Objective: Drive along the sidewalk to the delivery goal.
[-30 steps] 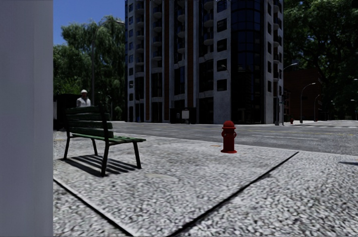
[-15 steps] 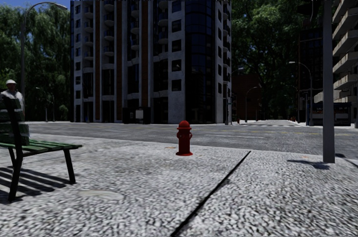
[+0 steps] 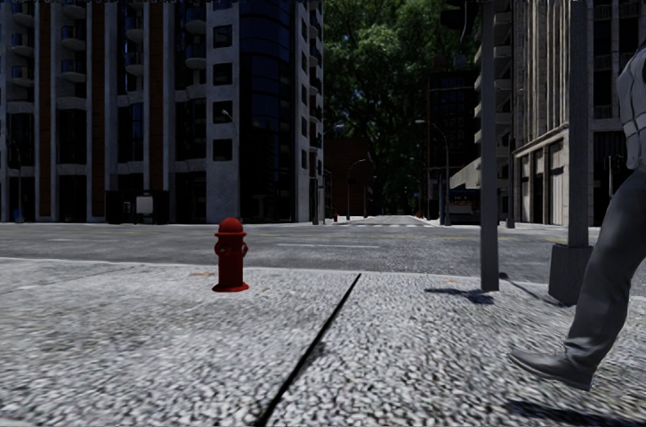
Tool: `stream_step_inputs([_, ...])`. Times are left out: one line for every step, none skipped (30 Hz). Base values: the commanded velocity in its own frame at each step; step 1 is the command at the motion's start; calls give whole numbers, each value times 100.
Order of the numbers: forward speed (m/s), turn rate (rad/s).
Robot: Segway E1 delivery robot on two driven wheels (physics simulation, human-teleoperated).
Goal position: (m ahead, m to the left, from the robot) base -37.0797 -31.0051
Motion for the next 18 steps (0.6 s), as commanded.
stream_step_inputs([94,-65])
stream_step_inputs([94,-65])
stream_step_inputs([94,-65])
stream_step_inputs([94,-65])
stream_step_inputs([94,-65])
stream_step_inputs([94,-65])
stream_step_inputs([94,-68])
stream_step_inputs([94,-72])
stream_step_inputs([94,-75])
stream_step_inputs([94,-76])
stream_step_inputs([94,-76])
stream_step_inputs([94,-76])
stream_step_inputs([85,-76])
stream_step_inputs([1,-68])
stream_step_inputs([0,0])
stream_step_inputs([0,0])
stream_step_inputs([0,0])
stream_step_inputs([0,0])
